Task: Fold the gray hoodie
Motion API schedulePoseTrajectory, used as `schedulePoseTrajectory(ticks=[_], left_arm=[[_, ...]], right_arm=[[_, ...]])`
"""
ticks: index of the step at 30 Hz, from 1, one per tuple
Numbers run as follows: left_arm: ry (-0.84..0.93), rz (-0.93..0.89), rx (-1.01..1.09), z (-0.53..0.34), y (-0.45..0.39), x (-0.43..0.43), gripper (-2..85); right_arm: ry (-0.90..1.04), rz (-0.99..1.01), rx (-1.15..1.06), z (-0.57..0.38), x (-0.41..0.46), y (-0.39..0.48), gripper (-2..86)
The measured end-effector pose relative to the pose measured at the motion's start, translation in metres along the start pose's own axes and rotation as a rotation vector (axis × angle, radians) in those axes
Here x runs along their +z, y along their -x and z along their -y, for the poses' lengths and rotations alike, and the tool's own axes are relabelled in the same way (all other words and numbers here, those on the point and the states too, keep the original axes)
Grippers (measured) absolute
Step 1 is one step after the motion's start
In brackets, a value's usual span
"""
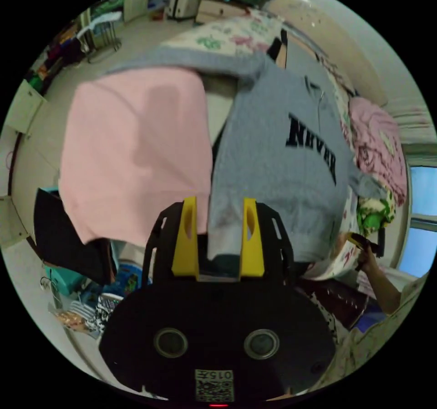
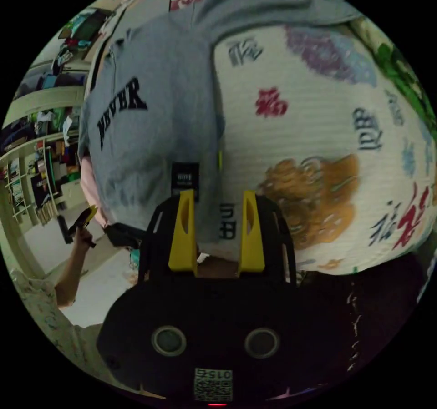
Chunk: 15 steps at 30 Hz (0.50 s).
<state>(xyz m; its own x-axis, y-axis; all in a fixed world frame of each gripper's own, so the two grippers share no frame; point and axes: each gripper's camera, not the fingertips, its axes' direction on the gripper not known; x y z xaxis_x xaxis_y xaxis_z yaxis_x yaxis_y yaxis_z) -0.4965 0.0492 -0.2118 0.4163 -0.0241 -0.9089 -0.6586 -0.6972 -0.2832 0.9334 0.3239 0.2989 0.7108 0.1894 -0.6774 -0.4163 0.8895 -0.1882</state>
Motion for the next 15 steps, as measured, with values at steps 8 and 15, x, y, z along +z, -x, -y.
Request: schedulePoseTrajectory(ticks=[8, 15], left_arm=[[0.196, 0.176, 0.096, 0.012, -0.06, 0.034, 3.3], [0.297, 0.213, 0.217, 0.031, -0.1, -0.018, 1.1]], right_arm=[[0.153, 0.042, -0.058, -0.015, 0.037, -0.008, 5.4], [0.239, -0.226, -0.236, -0.035, 0.023, -0.006, 3.8]])
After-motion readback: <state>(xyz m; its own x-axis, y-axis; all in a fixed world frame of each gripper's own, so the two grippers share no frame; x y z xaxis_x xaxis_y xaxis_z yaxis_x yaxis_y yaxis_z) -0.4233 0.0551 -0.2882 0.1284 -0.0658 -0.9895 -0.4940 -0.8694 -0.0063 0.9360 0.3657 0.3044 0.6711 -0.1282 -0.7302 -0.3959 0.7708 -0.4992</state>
